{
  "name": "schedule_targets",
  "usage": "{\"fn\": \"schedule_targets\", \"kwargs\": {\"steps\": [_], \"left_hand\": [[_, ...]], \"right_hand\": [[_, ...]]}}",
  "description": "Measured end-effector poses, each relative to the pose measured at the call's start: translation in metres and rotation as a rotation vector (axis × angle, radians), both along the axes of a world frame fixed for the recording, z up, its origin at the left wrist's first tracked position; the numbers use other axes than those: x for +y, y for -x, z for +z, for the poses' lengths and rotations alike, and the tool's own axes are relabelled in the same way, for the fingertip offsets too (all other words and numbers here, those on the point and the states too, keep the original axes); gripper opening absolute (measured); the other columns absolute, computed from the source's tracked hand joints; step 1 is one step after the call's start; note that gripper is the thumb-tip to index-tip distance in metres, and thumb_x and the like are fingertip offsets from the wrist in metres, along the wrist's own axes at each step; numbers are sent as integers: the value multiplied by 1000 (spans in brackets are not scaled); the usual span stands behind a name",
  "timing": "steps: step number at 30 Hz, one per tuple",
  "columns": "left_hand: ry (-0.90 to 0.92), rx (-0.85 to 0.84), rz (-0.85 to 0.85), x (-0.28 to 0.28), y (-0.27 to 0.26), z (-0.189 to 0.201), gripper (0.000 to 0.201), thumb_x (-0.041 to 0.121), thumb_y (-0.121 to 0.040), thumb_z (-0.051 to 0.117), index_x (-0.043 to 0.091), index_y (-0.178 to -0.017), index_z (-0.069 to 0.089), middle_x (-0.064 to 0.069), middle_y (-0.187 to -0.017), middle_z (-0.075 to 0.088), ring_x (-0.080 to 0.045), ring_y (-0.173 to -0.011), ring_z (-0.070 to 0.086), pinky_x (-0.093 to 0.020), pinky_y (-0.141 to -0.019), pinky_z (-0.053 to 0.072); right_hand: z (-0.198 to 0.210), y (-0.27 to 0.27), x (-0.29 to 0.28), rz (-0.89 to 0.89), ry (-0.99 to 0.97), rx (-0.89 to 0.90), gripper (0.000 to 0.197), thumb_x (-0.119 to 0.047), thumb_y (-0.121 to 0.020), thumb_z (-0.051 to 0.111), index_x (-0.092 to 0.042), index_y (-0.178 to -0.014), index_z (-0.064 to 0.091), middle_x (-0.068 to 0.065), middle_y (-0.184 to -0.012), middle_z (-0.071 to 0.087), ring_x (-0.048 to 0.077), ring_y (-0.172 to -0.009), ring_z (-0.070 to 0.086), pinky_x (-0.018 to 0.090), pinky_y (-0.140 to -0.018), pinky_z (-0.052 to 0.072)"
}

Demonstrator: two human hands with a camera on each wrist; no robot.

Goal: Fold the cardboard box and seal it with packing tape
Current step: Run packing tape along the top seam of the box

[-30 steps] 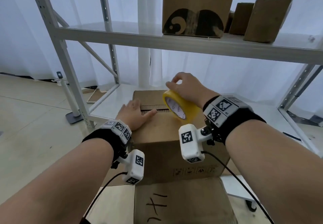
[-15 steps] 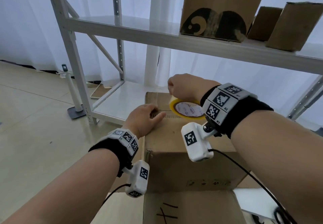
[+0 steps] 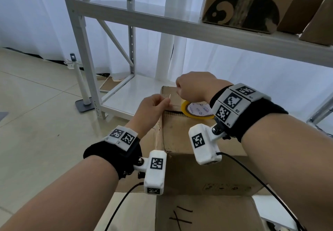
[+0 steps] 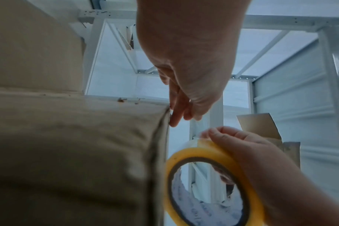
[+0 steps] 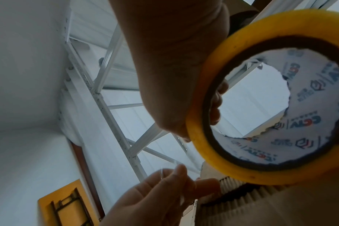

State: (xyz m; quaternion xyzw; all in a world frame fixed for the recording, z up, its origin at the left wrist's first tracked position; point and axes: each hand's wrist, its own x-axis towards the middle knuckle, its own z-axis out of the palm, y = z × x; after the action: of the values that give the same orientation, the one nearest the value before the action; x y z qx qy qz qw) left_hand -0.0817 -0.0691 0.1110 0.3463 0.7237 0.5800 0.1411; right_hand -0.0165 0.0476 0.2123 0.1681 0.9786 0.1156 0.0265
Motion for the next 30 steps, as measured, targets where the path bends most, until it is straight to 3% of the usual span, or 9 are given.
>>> {"fn": "schedule_targets", "kwargs": {"steps": [3, 6, 10, 12, 15, 20, 25, 30], "left_hand": [[-25, -44, 13, 1, 1, -4, 21, 25, -98, 48, 12, -85, 58, 1, -88, 72, -5, -86, 64, -17, -76, 43], [-106, -158, 87, 1, 3, -3, 22, 18, -98, 45, 12, -79, 54, -4, -84, 72, 4, -76, 63, -12, -68, 38], [-159, -246, 106, -1, 4, -1, 26, 17, -96, 45, 17, -72, 53, -7, -88, 73, -1, -75, 61, -21, -79, 40], [-163, -254, 121, 0, 3, -1, 27, 21, -97, 47, 18, -73, 59, -5, -92, 72, -9, -83, 61, -27, -85, 46], [-150, -302, 152, -3, 2, 3, 25, 23, -98, 47, 12, -80, 62, -8, -93, 68, -16, -87, 63, -27, -79, 54], [-101, -303, 195, -12, 10, 14, 23, 20, -98, 47, 8, -81, 59, -12, -95, 68, -18, -84, 67, -32, -73, 58], [-102, -293, 155, -24, 19, 24, 26, 21, -98, 50, 7, -77, 59, -9, -93, 69, -20, -84, 67, -32, -70, 59], [90, -138, 170, -27, 13, 12, 35, 37, -91, 58, 5, -79, 63, -5, -76, 63, -15, -62, 57, -24, -56, 52]], "right_hand": [[3, -2, -1, 10, 21, 126, 32, -33, -95, 43, -16, -122, 43, 1, -94, 56, 22, -82, 53, 33, -67, 38], [6, -13, 4, -23, 105, 329, 32, -45, -89, 49, -18, -106, 53, -1, -93, 57, 19, -83, 51, 31, -69, 36], [-6, -31, 18, -109, 560, 549, 35, -53, -83, 60, -19, -88, 59, -6, -78, 54, 13, -77, 52, 26, -63, 37], [-8, -33, 20, -125, 602, 597, 32, -50, -84, 60, -19, -84, 59, -5, -77, 55, 14, -77, 53, 27, -64, 37], [-5, -25, 11, -92, 444, 529, 27, -47, -86, 57, -20, -88, 59, -5, -78, 54, 17, -81, 53, 29, -67, 37], [7, -10, -2, -64, 220, 349, 32, -46, -87, 54, -15, -91, 59, -1, -80, 55, 19, -79, 54, 28, -61, 37], [12, -21, 8, -97, -22, 183, 33, -46, -86, 55, -15, -73, 55, 0, -72, 54, 20, -69, 53, 25, -52, 31], [6, -16, -3, -103, -183, 100, 44, -54, -90, 48, -17, -67, 45, -1, -70, 49, 17, -63, 48, 26, -51, 31]]}}
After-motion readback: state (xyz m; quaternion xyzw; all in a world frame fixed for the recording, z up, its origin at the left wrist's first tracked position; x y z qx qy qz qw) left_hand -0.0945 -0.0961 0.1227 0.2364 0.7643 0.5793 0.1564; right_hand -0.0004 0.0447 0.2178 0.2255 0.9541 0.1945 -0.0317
